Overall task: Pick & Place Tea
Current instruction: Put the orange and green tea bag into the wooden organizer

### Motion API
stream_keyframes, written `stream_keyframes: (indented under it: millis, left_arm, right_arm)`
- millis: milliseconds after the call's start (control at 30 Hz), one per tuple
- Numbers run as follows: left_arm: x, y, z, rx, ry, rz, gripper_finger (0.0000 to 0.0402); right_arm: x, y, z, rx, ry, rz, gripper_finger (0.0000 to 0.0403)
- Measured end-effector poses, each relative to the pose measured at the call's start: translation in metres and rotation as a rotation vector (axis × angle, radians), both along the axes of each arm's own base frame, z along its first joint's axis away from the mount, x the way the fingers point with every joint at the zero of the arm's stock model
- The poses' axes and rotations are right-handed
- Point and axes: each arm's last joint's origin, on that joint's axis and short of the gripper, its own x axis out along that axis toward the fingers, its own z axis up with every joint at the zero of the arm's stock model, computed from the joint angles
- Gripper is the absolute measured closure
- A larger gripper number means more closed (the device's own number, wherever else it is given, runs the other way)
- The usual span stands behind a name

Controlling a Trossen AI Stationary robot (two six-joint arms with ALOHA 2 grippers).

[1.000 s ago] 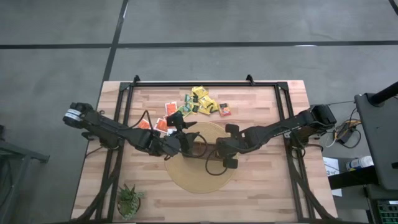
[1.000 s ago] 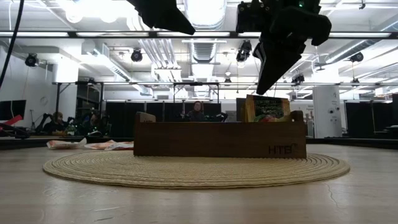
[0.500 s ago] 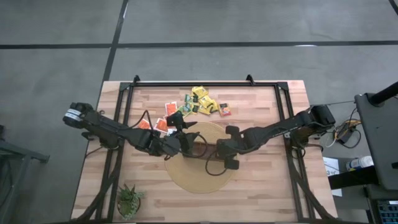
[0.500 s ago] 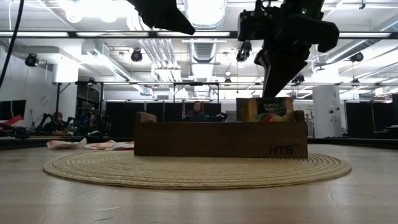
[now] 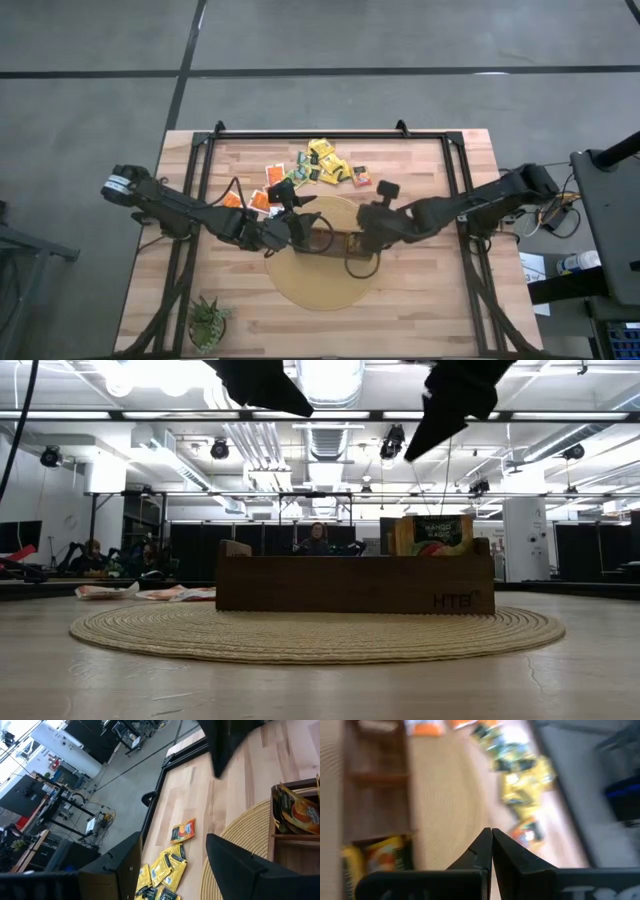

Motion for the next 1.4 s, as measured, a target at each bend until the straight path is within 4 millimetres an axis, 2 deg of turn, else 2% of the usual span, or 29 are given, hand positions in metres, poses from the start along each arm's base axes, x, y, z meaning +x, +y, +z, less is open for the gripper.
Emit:
stream_keyframes:
  millis: [167,300,567,733,933,1167,1267,1400]
  left_arm:
    - [0.0,0.0,0.0,-0.002,-0.002,0.001,0.0187]
    - [0.0,0.0,0.0,-0.003,-0.004,0.001,0.0187]
    - [0.001,0.001,0.001,0.017,0.006,-0.004,0.0187]
    - [0.002,0.006,0.001,0.036,0.021,0.005,0.0187]
    - [0.005,0.02,0.001,0.05,0.032,0.046,0.0187]
    - [0.009,0.044,0.0,0.032,0.05,0.057,0.0187]
    - [0.01,0.056,0.0,0.019,0.054,0.067,0.0187]
    - [0.01,0.073,-0.004,0.012,0.069,0.098,0.0187]
  right_arm:
    - [-0.024,-0.004,0.002,-0.064,-0.121,-0.027,0.0394]
    - [-0.038,-0.017,0.002,-0.054,-0.233,-0.024,0.0394]
    - [-0.054,-0.065,-0.004,0.114,-0.358,0.048,0.0394]
    - [-0.055,-0.101,-0.011,0.143,-0.338,-0.038,0.0394]
    - [-0.056,-0.135,-0.016,0.097,-0.284,-0.113,0.0394]
    - [-0.058,-0.164,-0.012,0.174,-0.349,0.011,0.039]
    - [-0.062,-0.175,-0.012,0.183,-0.363,0.013,0.0372]
    - [-0.068,-0.186,-0.012,0.17,-0.359,-0.014,0.0324]
